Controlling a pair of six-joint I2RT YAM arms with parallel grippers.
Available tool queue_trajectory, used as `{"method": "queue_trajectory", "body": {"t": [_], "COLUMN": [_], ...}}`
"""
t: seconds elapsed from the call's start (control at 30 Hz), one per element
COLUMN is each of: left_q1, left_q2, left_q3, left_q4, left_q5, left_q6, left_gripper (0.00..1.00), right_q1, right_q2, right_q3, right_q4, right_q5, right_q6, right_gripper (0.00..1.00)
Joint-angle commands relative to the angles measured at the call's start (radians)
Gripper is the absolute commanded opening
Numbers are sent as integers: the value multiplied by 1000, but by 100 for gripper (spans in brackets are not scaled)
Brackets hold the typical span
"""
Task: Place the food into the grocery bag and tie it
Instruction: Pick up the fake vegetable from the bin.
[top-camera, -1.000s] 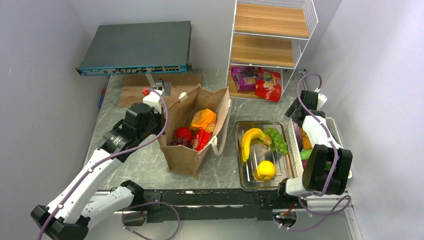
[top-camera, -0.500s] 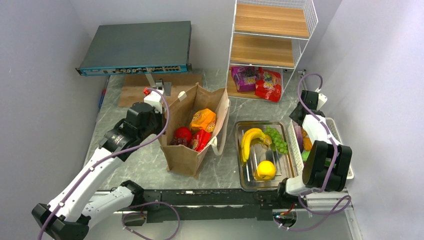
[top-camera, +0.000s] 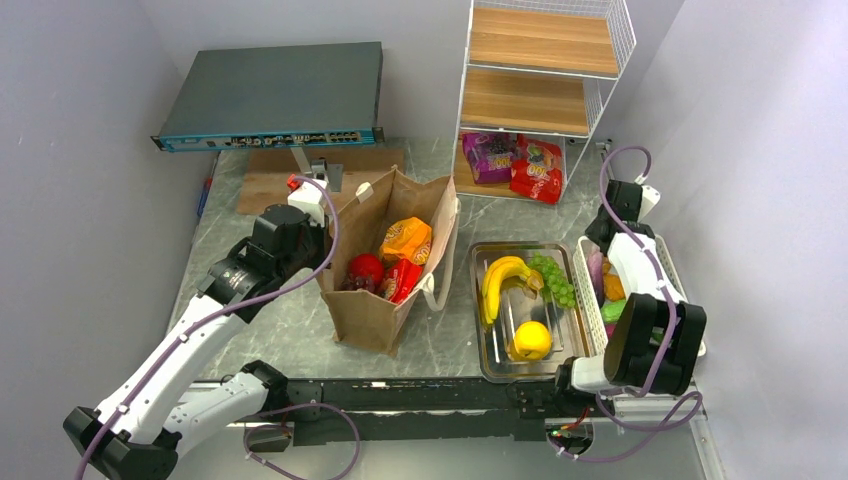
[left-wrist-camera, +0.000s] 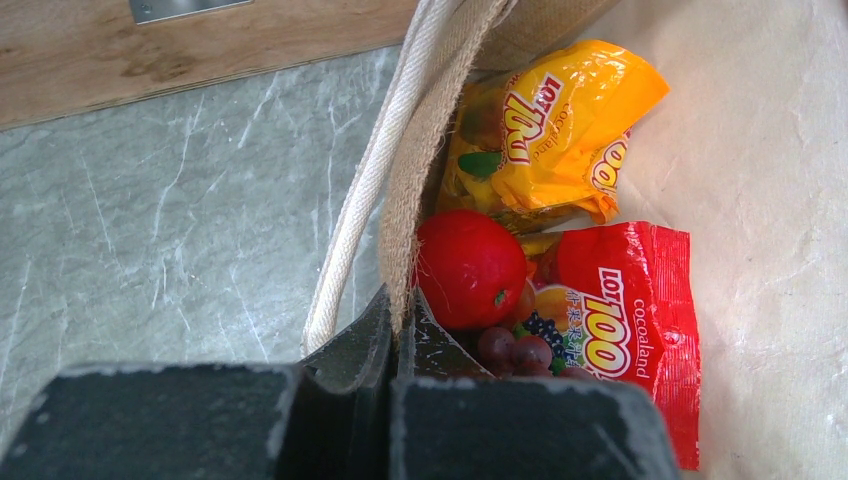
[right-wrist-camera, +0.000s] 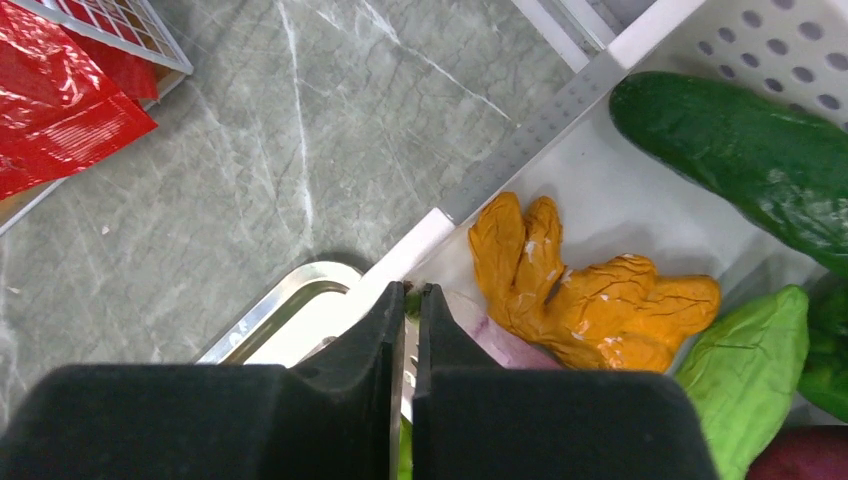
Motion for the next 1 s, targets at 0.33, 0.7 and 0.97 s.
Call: {"method": "queue_trajectory", "body": {"t": [0.33,0.7,0.97], "left_q1": [1,0,0], "left_q2": [-14,-15,-18], "left_q3": [18,18,18], "left_q4": [89,90,91], "left_q5": [-15,-17,-17], "left_q6": [24,23,22], "left_gripper": [0,0,0], "right_q1": [-4,-4,-4], "right_q2": [-150,-319,-426], "right_q3": [16,-8,-28], "right_q4": [-2,22,9], "right_q5": [0,-112,-148], "right_q6": [14,-32,-59], "right_gripper": [0,0,0]}}
